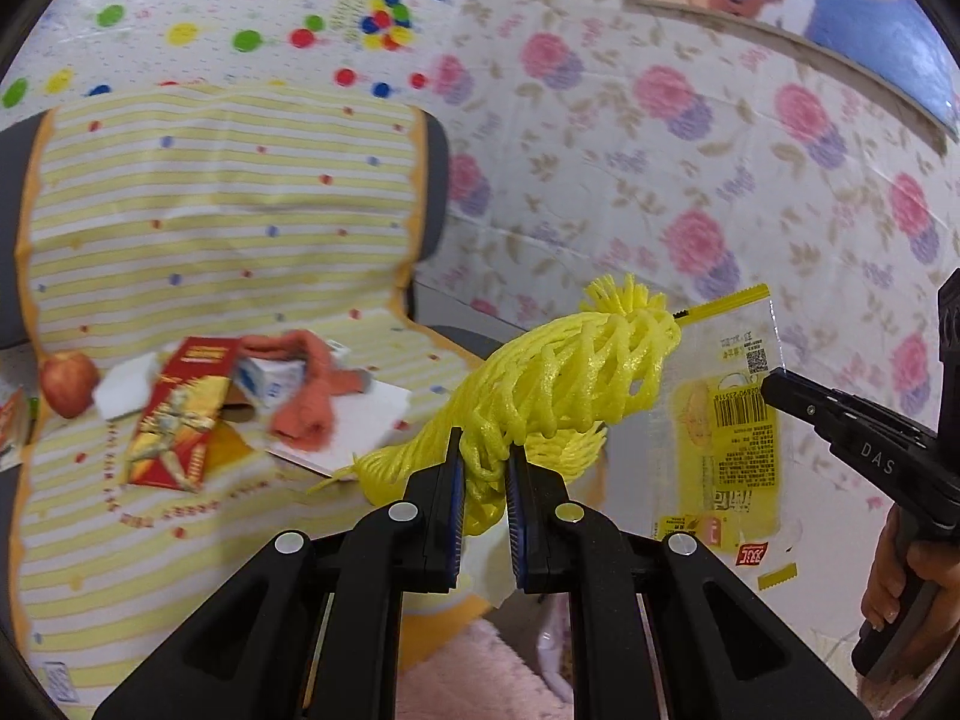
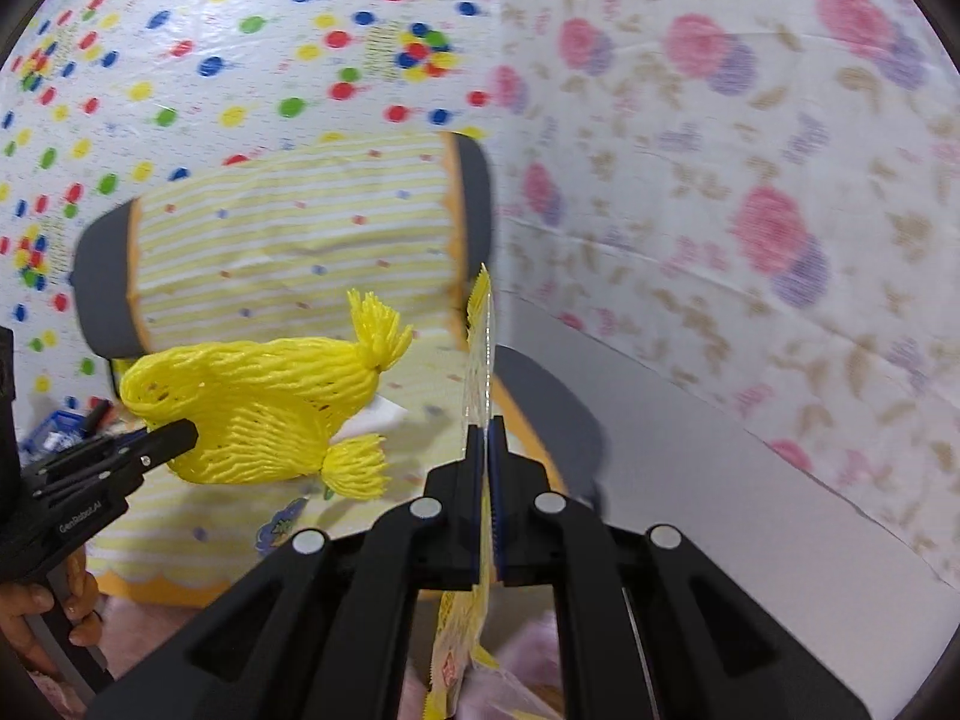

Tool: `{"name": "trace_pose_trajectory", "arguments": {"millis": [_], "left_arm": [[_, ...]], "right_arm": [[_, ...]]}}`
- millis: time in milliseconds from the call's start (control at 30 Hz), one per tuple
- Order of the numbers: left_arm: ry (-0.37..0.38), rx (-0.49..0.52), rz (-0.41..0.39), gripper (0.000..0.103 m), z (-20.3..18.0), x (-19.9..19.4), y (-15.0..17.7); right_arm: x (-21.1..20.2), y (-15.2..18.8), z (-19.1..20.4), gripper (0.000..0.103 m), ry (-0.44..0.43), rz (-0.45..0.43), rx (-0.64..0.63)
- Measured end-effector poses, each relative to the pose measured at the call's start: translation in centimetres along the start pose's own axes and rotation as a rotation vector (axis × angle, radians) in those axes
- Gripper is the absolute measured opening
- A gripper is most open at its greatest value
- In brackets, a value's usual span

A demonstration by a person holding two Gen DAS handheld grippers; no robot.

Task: Collect trash
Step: 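Carry both items to the bin and release them from both tools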

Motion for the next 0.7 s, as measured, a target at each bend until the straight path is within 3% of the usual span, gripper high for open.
{"name": "trace_pose_trajectory", "arguments": {"millis": [300, 700], "left_arm": [[0.105, 0.095, 0.081, 0.013, -5.7, 4.2, 3.3], [0.153, 0.147, 0.209, 0.017, -10.0, 10.2, 4.4]], "right_arm": [[-0.9, 5.9, -4.8, 0.003, 0.136, 0.060, 0.079], [1.0, 9.6, -10.3, 0.003, 0.165, 0.135, 0.192]]}}
Point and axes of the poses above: each gripper's, at about its wrist camera, not at the fingertips, and x roughly the way its jaws point, z to its left, y to its underside, the point moved 1 cm from there along x, roughly the way its jaws point, and after that the axes turned 12 degrees about z, right-handed, at the moved point
